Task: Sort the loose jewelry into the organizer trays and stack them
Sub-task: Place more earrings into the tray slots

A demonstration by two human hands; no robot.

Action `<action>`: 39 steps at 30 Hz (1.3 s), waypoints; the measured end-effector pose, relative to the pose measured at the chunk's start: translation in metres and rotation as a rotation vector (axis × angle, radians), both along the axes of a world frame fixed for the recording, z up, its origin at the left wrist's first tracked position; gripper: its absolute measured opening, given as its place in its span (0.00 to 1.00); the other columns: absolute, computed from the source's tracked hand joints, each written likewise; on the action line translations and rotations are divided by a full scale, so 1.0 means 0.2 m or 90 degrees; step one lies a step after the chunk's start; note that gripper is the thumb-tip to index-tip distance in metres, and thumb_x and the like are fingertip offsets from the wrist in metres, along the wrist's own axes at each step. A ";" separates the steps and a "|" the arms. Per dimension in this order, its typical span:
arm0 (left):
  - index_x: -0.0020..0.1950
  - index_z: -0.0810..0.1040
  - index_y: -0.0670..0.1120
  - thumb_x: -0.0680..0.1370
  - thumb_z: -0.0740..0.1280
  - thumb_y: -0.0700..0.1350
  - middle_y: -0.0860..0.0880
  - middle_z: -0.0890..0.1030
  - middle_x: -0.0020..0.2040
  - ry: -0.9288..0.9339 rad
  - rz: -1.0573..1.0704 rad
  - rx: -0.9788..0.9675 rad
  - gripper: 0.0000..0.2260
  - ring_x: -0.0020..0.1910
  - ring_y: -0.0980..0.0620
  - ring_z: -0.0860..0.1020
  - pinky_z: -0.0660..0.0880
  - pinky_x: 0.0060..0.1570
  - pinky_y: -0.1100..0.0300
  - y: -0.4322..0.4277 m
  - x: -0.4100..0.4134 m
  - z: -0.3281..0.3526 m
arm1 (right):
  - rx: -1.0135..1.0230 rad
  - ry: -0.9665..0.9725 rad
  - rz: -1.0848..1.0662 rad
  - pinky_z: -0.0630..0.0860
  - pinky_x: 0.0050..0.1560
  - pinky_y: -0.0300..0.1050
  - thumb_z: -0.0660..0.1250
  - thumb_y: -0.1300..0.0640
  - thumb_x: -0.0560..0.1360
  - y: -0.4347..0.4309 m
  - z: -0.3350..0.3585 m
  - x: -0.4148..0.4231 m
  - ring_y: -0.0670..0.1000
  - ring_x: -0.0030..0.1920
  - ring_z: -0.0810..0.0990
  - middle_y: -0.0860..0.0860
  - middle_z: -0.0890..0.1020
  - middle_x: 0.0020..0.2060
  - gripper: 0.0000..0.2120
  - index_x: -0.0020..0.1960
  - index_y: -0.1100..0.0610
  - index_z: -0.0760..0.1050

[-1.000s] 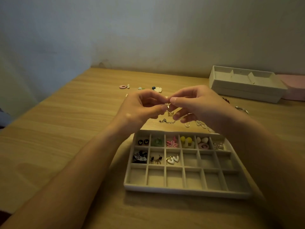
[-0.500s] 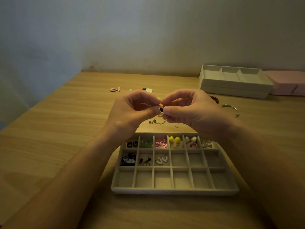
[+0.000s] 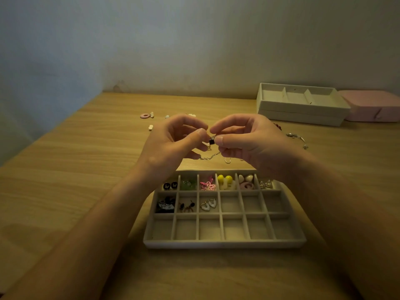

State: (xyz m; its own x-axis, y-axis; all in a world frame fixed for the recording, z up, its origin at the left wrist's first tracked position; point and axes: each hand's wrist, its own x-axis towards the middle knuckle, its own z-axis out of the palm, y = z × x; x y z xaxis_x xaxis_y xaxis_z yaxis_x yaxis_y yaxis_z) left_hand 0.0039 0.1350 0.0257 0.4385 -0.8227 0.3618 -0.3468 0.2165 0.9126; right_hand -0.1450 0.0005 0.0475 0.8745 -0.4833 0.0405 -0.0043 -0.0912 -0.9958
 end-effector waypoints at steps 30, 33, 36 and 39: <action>0.48 0.86 0.47 0.79 0.70 0.45 0.49 0.87 0.42 -0.128 -0.013 0.237 0.05 0.46 0.51 0.85 0.80 0.55 0.48 0.15 -0.16 0.02 | -0.407 0.277 0.100 0.79 0.42 0.34 0.72 0.60 0.77 0.09 0.04 -0.18 0.44 0.43 0.83 0.45 0.85 0.40 0.06 0.47 0.49 0.85; 0.47 0.86 0.46 0.79 0.70 0.45 0.50 0.87 0.42 -0.130 0.002 0.245 0.06 0.46 0.50 0.85 0.79 0.57 0.44 0.15 -0.14 0.01 | -0.462 0.319 0.125 0.81 0.46 0.39 0.72 0.59 0.77 0.11 0.00 -0.16 0.45 0.44 0.82 0.44 0.84 0.41 0.06 0.48 0.49 0.85; 0.47 0.86 0.47 0.79 0.70 0.45 0.51 0.87 0.42 -0.163 0.006 0.257 0.06 0.44 0.55 0.84 0.80 0.53 0.56 0.14 -0.15 0.01 | -0.502 0.331 0.134 0.81 0.47 0.41 0.73 0.58 0.76 0.13 -0.03 -0.14 0.44 0.45 0.82 0.42 0.84 0.42 0.06 0.47 0.48 0.85; 0.47 0.86 0.47 0.79 0.70 0.46 0.52 0.86 0.41 -0.198 0.004 0.267 0.06 0.42 0.60 0.82 0.76 0.43 0.70 0.13 -0.16 0.01 | -0.499 0.327 0.112 0.81 0.44 0.41 0.75 0.59 0.74 0.15 -0.06 -0.14 0.44 0.43 0.83 0.45 0.84 0.40 0.05 0.45 0.49 0.82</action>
State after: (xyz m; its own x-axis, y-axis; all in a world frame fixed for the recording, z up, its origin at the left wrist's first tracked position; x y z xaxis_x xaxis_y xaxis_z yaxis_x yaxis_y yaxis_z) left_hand -0.0283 0.1615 0.0279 0.3678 -0.9228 0.1149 -0.6150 -0.1487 0.7744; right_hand -0.1721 0.0297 0.0363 0.9333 -0.3413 -0.1114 -0.3462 -0.7735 -0.5309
